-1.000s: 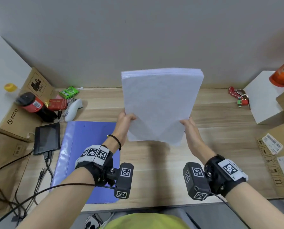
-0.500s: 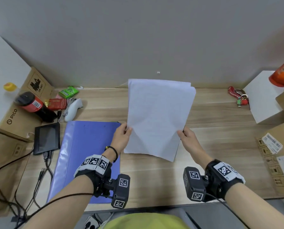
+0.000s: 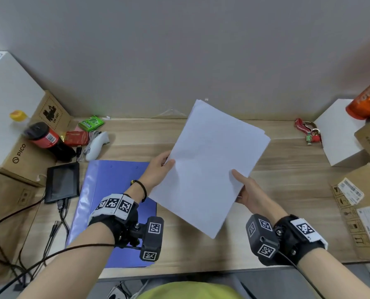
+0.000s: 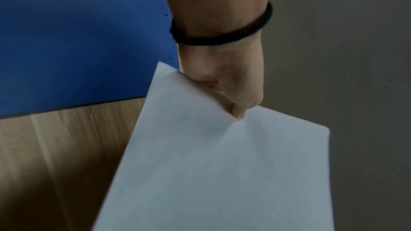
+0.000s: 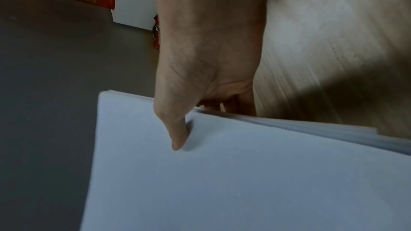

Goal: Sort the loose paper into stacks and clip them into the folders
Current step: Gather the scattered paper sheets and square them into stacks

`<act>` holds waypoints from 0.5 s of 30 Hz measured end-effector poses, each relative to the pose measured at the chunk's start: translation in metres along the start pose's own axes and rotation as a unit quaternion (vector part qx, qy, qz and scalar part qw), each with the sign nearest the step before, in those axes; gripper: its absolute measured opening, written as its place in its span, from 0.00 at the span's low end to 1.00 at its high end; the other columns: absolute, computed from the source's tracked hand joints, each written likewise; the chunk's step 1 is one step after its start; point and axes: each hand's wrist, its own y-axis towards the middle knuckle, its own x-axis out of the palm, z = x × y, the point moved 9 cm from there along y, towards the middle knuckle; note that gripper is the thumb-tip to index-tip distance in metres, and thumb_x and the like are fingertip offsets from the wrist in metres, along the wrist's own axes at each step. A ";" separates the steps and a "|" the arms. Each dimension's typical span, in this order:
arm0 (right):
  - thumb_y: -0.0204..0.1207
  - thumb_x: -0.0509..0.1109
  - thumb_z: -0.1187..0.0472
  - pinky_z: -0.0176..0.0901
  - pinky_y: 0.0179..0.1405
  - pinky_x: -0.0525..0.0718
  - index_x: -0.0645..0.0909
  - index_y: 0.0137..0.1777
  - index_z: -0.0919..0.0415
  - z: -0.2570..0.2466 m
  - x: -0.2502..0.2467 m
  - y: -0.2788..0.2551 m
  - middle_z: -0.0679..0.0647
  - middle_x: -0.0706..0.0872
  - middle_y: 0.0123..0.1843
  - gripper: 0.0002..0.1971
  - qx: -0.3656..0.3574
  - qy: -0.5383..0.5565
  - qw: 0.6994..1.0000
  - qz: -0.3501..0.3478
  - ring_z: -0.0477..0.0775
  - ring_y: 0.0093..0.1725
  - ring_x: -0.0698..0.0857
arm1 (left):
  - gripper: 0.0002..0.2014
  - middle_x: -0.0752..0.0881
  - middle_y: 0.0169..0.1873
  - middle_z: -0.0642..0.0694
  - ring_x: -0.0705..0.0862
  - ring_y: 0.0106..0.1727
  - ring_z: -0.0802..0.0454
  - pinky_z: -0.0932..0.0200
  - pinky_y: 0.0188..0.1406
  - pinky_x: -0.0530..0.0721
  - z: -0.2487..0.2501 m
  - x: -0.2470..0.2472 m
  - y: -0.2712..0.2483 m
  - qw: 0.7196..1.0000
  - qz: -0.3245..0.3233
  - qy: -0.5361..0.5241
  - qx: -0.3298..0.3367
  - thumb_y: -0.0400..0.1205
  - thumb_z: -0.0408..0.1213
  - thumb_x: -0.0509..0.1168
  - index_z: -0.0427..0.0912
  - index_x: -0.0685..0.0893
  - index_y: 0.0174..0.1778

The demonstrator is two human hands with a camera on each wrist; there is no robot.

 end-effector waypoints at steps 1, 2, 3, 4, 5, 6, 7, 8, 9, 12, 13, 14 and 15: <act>0.81 0.64 0.52 0.45 0.39 0.86 0.81 0.60 0.50 0.002 0.001 -0.001 0.49 0.91 0.51 0.11 0.003 -0.001 1.000 -0.012 0.50 0.47 0.90 | 0.12 0.87 0.56 0.58 0.86 0.56 0.60 0.64 0.50 0.83 0.001 0.001 -0.001 1.000 -0.019 0.007 -0.002 0.88 0.39 0.57 0.56 0.80 0.62; 0.82 0.64 0.55 0.44 0.36 0.86 0.81 0.60 0.50 0.003 0.002 -0.002 0.48 0.91 0.51 0.10 0.000 -0.004 1.000 -0.019 0.49 0.46 0.90 | 0.11 0.86 0.56 0.58 0.86 0.55 0.61 0.65 0.49 0.83 0.000 0.000 -0.001 0.999 -0.031 0.015 -0.007 0.88 0.40 0.57 0.57 0.80 0.62; 0.82 0.63 0.57 0.44 0.35 0.86 0.81 0.61 0.52 0.003 0.002 -0.003 0.49 0.92 0.50 0.10 -0.006 -0.012 1.000 -0.021 0.49 0.45 0.90 | 0.11 0.86 0.57 0.57 0.85 0.55 0.61 0.65 0.49 0.82 -0.003 -0.001 0.001 0.999 -0.035 0.021 -0.019 0.87 0.40 0.58 0.56 0.80 0.62; 0.82 0.63 0.58 0.44 0.35 0.86 0.81 0.61 0.53 0.003 0.001 -0.002 0.49 0.92 0.49 0.10 -0.013 -0.021 1.000 -0.013 0.49 0.43 0.90 | 0.11 0.86 0.58 0.55 0.86 0.56 0.59 0.63 0.49 0.82 -0.009 -0.003 0.001 0.998 -0.036 0.023 -0.039 0.87 0.41 0.59 0.53 0.80 0.63; 0.83 0.64 0.58 0.44 0.35 0.85 0.81 0.62 0.55 0.002 0.000 -0.002 0.48 0.92 0.48 0.11 -0.016 -0.024 1.000 0.000 0.48 0.42 0.90 | 0.11 0.86 0.59 0.52 0.86 0.55 0.56 0.60 0.49 0.83 -0.018 -0.006 0.001 0.997 -0.031 0.020 -0.067 0.86 0.43 0.61 0.52 0.81 0.63; 0.83 0.64 0.59 0.43 0.35 0.85 0.81 0.62 0.56 0.002 -0.002 -0.002 0.47 0.92 0.46 0.11 -0.018 -0.019 1.000 0.014 0.48 0.41 0.90 | 0.11 0.86 0.59 0.50 0.87 0.54 0.53 0.58 0.49 0.83 -0.027 -0.009 -0.001 0.995 -0.026 0.010 -0.098 0.84 0.44 0.64 0.51 0.81 0.62; 0.83 0.63 0.61 0.43 0.34 0.85 0.81 0.61 0.56 0.003 -0.005 -0.002 0.48 0.92 0.45 0.10 -0.018 -0.005 0.999 0.027 0.48 0.41 0.90 | 0.12 0.86 0.59 0.48 0.88 0.52 0.51 0.56 0.48 0.84 -0.037 -0.010 -0.003 0.992 -0.027 -0.006 -0.126 0.82 0.44 0.66 0.51 0.82 0.62; 0.83 0.63 0.62 0.42 0.32 0.85 0.81 0.61 0.57 0.004 -0.008 -0.001 0.49 0.92 0.46 0.10 -0.019 0.018 0.999 0.039 0.49 0.41 0.90 | 0.14 0.86 0.60 0.46 0.88 0.52 0.49 0.54 0.48 0.86 -0.046 -0.011 -0.006 0.988 -0.029 -0.035 -0.146 0.81 0.43 0.68 0.50 0.82 0.62; 0.83 0.62 0.63 0.42 0.31 0.86 0.80 0.62 0.58 0.005 -0.013 -0.001 0.50 0.91 0.47 0.10 -0.022 0.049 0.997 0.053 0.50 0.41 0.89 | 0.16 0.86 0.61 0.43 0.89 0.52 0.48 0.54 0.47 0.87 -0.052 -0.011 -0.009 0.984 -0.027 -0.081 -0.158 0.80 0.42 0.70 0.49 0.81 0.64; 0.83 0.61 0.64 0.45 0.35 0.89 0.76 0.66 0.59 0.010 -0.025 0.000 0.55 0.88 0.57 0.13 -0.026 0.167 0.980 0.105 0.53 0.48 0.88 | 0.22 0.87 0.60 0.39 0.89 0.55 0.39 0.54 0.48 0.90 -0.062 -0.011 -0.016 0.940 0.008 -0.291 -0.181 0.78 0.32 0.71 0.44 0.74 0.68; 0.83 0.61 0.64 0.46 0.36 0.90 0.76 0.67 0.60 0.012 -0.025 0.001 0.55 0.88 0.58 0.13 -0.027 0.210 0.970 0.118 0.54 0.48 0.89 | 0.24 0.88 0.60 0.40 0.88 0.57 0.38 0.52 0.51 0.90 -0.062 -0.007 -0.017 0.930 0.006 -0.321 -0.180 0.78 0.33 0.71 0.43 0.72 0.69; 0.83 0.61 0.64 0.46 0.37 0.90 0.77 0.66 0.60 0.014 -0.023 0.002 0.55 0.88 0.57 0.13 -0.027 0.243 0.961 0.128 0.53 0.46 0.90 | 0.24 0.87 0.61 0.41 0.88 0.59 0.38 0.51 0.54 0.89 -0.060 0.000 -0.018 0.930 -0.008 -0.320 -0.179 0.79 0.35 0.71 0.42 0.72 0.70; 0.83 0.61 0.64 0.46 0.36 0.90 0.77 0.63 0.61 0.015 -0.018 0.002 0.54 0.89 0.53 0.11 -0.028 0.266 0.954 0.132 0.51 0.43 0.91 | 0.24 0.87 0.62 0.43 0.87 0.60 0.41 0.50 0.56 0.88 -0.056 0.009 -0.019 0.939 -0.030 -0.292 -0.177 0.79 0.40 0.71 0.42 0.74 0.70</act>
